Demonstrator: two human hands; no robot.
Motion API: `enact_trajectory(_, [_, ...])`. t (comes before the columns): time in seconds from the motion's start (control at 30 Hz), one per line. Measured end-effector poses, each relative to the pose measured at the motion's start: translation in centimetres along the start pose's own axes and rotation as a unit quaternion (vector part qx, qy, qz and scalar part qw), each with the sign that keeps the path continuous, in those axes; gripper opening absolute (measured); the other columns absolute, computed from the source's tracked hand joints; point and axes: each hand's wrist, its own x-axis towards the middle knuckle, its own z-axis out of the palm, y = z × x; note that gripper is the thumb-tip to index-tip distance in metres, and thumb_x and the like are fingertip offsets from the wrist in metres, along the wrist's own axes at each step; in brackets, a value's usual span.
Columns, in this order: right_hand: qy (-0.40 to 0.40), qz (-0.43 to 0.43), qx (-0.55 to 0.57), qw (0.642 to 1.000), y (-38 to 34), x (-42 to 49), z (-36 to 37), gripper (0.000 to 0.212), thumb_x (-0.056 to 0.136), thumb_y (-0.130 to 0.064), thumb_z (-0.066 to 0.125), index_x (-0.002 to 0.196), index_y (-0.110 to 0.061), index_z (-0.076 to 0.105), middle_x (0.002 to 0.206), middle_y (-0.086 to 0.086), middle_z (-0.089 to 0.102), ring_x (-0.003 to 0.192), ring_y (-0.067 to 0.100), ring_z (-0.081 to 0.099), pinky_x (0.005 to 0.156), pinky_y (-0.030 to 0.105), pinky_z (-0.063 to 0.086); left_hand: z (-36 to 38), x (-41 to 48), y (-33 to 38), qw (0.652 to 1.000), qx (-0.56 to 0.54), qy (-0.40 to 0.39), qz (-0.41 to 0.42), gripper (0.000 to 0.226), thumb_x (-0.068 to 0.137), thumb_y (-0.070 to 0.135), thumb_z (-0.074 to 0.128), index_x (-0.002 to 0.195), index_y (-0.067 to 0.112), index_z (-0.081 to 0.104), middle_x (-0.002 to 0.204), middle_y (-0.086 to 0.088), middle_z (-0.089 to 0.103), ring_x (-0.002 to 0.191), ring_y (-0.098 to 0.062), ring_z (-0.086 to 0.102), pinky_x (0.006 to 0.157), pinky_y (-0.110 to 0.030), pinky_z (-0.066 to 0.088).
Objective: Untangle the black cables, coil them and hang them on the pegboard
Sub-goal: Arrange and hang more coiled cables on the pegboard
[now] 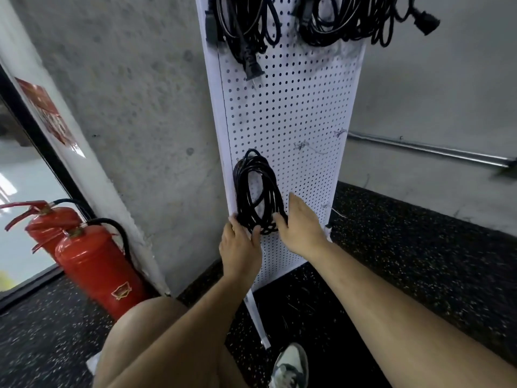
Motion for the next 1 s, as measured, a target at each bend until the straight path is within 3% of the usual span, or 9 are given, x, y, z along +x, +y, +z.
enact_trajectory(0.07, [0.010, 0.001, -0.025, 1.000, 1.5, -1.9, 0.4, 0.059, 0.107, -0.036, 0.042, 0.154, -0.002, 0.030, 0.152, 0.016, 0.042, 0.140, 0.031, 0.040, 0.118, 0.043, 0.032, 0.9, -1.8, -0.2, 0.998, 0.035, -0.014, -0.043, 0.063, 0.106, 0.046, 0.039, 0.148, 0.000, 0.036, 0.142, -0.018, 0.044, 0.132, -0.036, 0.044, 0.109, -0.046, 0.037])
enact_trajectory(0.13, [0.011, -0.019, -0.046, 0.999, 3.4, -3.9, 1.1, 0.050, 0.107, -0.034, 0.043, 0.147, -0.003, 0.042, 0.140, 0.017, 0.052, 0.128, 0.034, 0.051, 0.108, 0.047, 0.042, 2.1, -3.5, 0.1, 0.997, 0.062, -0.027, -0.030, 0.050, 0.106, 0.042, 0.040, 0.134, 0.002, 0.051, 0.133, -0.015, 0.048, 0.124, -0.034, 0.049, 0.104, -0.046, 0.040])
enact_trajectory(0.33, [-0.005, -0.017, -0.065, 0.998, 11.0, -9.8, 3.6, 0.038, 0.101, -0.023, 0.051, 0.134, -0.006, 0.057, 0.118, 0.019, 0.064, 0.105, 0.040, 0.062, 0.087, 0.048, 0.051, 8.5, -7.3, 2.6, 0.972, 0.124, -0.124, 0.158, 0.042, 0.107, 0.032, 0.039, 0.144, 0.015, 0.048, 0.146, -0.006, 0.045, 0.135, -0.028, 0.043, 0.108, -0.042, 0.034])
enact_trajectory(0.43, [-0.026, 0.039, -0.077, 0.996, 15.6, -12.8, 4.3, 0.041, 0.103, -0.028, 0.046, 0.139, -0.012, 0.053, 0.124, 0.015, 0.062, 0.113, 0.037, 0.058, 0.091, 0.044, 0.048, 13.3, -8.7, 3.0, 0.948, 0.160, -0.174, 0.213, 0.044, 0.106, 0.034, 0.044, 0.146, 0.016, 0.048, 0.147, -0.005, 0.048, 0.135, -0.029, 0.046, 0.109, -0.043, 0.033])
enact_trajectory(0.53, [-0.072, 0.125, -0.085, 0.986, 20.8, -16.2, 5.1, 0.048, 0.106, -0.033, 0.041, 0.150, -0.015, 0.042, 0.139, 0.013, 0.053, 0.124, 0.035, 0.052, 0.099, 0.043, 0.042, 18.8, -10.4, 3.0, 0.918, 0.186, -0.229, 0.263, 0.046, 0.102, 0.031, 0.053, 0.144, 0.014, 0.053, 0.143, -0.010, 0.054, 0.127, -0.033, 0.054, 0.100, -0.044, 0.041])
enact_trajectory(0.63, [-0.104, 0.217, -0.081, 0.967, 26.1, -19.6, 6.4, 0.051, 0.107, -0.038, 0.036, 0.154, -0.017, 0.034, 0.146, 0.010, 0.047, 0.130, 0.032, 0.048, 0.104, 0.040, 0.038, 23.9, -12.4, 3.9, 0.886, 0.209, -0.308, 0.278, 0.047, 0.105, 0.036, 0.044, 0.149, 0.018, 0.046, 0.148, -0.004, 0.047, 0.131, -0.027, 0.047, 0.104, -0.039, 0.036])
enact_trajectory(0.83, [-0.142, 0.353, -0.044, 0.924, 34.3, -24.1, 9.0, 0.052, 0.107, -0.039, 0.035, 0.154, -0.016, 0.031, 0.147, 0.009, 0.045, 0.130, 0.030, 0.047, 0.103, 0.041, 0.040, 33.1, -14.8, 4.9, 0.841, 0.206, -0.415, 0.279, 0.046, 0.106, 0.035, 0.043, 0.147, 0.017, 0.044, 0.148, -0.003, 0.043, 0.134, -0.023, 0.043, 0.109, -0.038, 0.036])
enact_trajectory(1.0, [-0.143, 0.411, -0.050, 0.899, 39.8, -24.1, 10.8, 0.048, 0.106, -0.036, 0.040, 0.147, -0.012, 0.038, 0.143, 0.012, 0.045, 0.128, 0.030, 0.047, 0.101, 0.041, 0.042, 39.8, -14.6, 5.4, 0.835, 0.202, -0.457, 0.232, 0.050, 0.105, 0.034, 0.046, 0.149, 0.010, 0.041, 0.154, -0.007, 0.035, 0.141, -0.025, 0.036, 0.113, -0.038, 0.034])
